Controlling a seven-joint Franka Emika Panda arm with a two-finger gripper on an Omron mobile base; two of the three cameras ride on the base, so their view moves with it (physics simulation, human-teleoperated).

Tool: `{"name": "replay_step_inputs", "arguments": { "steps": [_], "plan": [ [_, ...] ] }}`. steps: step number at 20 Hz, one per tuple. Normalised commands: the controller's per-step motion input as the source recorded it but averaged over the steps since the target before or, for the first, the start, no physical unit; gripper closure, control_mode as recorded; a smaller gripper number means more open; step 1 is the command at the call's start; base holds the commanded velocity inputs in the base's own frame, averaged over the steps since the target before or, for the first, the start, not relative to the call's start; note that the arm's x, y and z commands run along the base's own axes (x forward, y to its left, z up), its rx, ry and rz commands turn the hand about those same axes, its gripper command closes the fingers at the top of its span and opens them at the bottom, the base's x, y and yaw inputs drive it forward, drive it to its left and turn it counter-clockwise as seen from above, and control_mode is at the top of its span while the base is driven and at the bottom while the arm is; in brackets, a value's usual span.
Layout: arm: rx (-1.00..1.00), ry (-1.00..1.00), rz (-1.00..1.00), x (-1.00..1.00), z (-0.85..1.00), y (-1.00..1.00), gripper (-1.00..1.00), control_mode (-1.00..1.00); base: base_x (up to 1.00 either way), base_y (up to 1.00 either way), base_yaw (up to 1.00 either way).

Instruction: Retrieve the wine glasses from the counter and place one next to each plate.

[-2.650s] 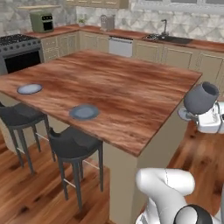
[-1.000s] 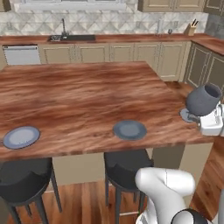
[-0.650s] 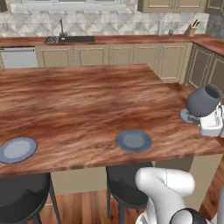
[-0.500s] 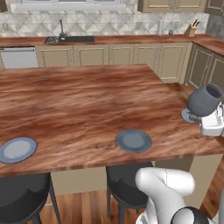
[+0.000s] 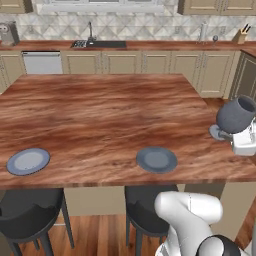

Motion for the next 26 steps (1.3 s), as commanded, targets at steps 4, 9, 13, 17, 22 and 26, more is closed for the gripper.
{"name": "replay_step_inputs", "arguments": {
  "steps": [4,9,13,17,22,26],
  "plan": [
    [0.0,-0.04,0.23,0.57,-0.39,-0.25,1.0,-1.0,0.0,0.0,0.0],
    [-0.04,0.0,0.13,0.42,-0.52,-0.03,1.0,-1.0,0.0,0.0,0.0],
    [-0.12,0.0,0.05,0.43,-0.47,0.0,1.0,-1.0,0.0,0.0,0.0],
    [-0.21,0.0,0.0,0.42,-0.59,0.0,1.0,-1.0,0.0,0.0,0.0],
    [-0.16,0.0,-0.03,0.48,-0.44,0.02,1.0,-1.0,0.0,0.0,0.0],
    [-0.06,0.05,-0.06,0.57,-0.31,0.05,1.0,-1.0,0.0,0.0,0.0]
  ]
}}
